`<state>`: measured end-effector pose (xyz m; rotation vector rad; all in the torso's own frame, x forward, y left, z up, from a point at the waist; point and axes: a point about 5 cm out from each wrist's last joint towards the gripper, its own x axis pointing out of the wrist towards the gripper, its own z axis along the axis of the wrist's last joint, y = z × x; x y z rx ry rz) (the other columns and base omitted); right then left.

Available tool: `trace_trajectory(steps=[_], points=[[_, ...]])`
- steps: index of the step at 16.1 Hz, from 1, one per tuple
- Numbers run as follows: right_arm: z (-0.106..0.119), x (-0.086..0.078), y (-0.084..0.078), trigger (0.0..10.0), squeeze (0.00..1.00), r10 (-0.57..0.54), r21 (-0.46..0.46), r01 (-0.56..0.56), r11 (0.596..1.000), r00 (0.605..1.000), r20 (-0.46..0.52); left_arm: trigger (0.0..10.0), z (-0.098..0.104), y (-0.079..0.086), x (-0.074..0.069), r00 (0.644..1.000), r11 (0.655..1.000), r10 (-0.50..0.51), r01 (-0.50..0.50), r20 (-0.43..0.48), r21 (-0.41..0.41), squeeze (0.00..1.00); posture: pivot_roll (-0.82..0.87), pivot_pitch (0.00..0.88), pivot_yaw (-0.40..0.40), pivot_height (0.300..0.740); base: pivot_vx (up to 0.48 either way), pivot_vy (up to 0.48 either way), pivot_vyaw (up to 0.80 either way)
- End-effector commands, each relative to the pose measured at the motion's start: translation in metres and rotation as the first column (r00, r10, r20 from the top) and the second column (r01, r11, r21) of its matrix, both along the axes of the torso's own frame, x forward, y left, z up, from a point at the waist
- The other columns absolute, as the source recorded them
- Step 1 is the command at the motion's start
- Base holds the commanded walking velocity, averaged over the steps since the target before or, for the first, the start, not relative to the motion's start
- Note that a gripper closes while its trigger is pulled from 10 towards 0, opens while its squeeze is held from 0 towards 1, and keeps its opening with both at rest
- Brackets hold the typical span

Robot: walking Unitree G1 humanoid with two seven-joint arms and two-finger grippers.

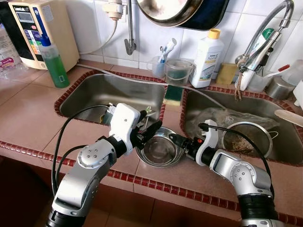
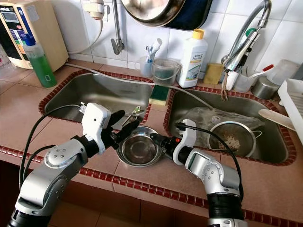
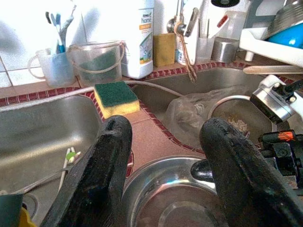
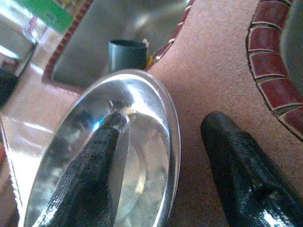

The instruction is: Kitchen organization

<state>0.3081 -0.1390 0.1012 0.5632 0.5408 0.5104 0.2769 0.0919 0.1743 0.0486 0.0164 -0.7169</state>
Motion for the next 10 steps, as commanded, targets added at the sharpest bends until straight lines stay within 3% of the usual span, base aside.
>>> trace_trajectory(steps=[1,3,5,7,8,9,10], points=[[-0.006,-0.002,-0.007,0.0,0.0,-0.002,-0.083,0.001,0.997,1.0,-0.011,10.0,0.007,-0.001,0.001,1.0,1.0,0.0,0.0,0.022,-0.005,0.0,-0.16,0.0,-0.016,0.736,0.0,0.0,0.0],[-0.005,-0.005,-0.007,0.0,0.0,0.064,-0.149,-0.06,0.987,0.998,0.021,10.0,0.007,-0.001,0.0,1.0,1.0,0.0,0.0,0.022,-0.005,0.0,-0.15,0.0,-0.015,0.736,0.0,0.0,0.0],[-0.007,-0.009,-0.014,0.0,0.0,0.213,-0.455,-0.145,0.878,0.972,0.101,10.0,0.007,0.0,0.0,1.0,1.0,-0.001,0.001,0.019,-0.006,0.0,-0.16,0.0,-0.013,0.736,0.0,0.0,0.0],[-0.008,-0.009,-0.019,0.0,0.0,0.286,-0.59,-0.159,0.792,0.95,0.128,10.0,0.007,-0.001,-0.001,1.0,1.0,-0.003,0.003,0.017,-0.006,0.0,-0.16,0.0,-0.011,0.736,0.0,0.0,0.0],[-0.009,-0.008,-0.024,0.0,0.0,0.328,-0.688,-0.154,0.709,0.936,0.129,10.0,0.007,-0.001,-0.001,1.0,1.0,-0.004,0.004,0.017,-0.008,0.0,-0.16,0.0,-0.012,0.736,0.0,0.0,0.0],[-0.009,-0.007,-0.026,0.0,0.0,0.344,-0.724,-0.146,0.674,0.929,0.133,10.0,0.007,-0.001,-0.001,1.0,1.0,-0.005,0.005,0.017,-0.008,0.0,-0.16,0.0,-0.012,0.736,0.0,0.0,0.0],[-0.007,-0.006,-0.025,0.0,0.0,0.332,-0.699,-0.144,0.701,0.933,0.141,10.0,0.007,-0.001,-0.001,1.0,1.0,-0.005,0.005,0.016,-0.008,0.0,-0.16,0.0,-0.012,0.736,0.0,0.0,0.0]])
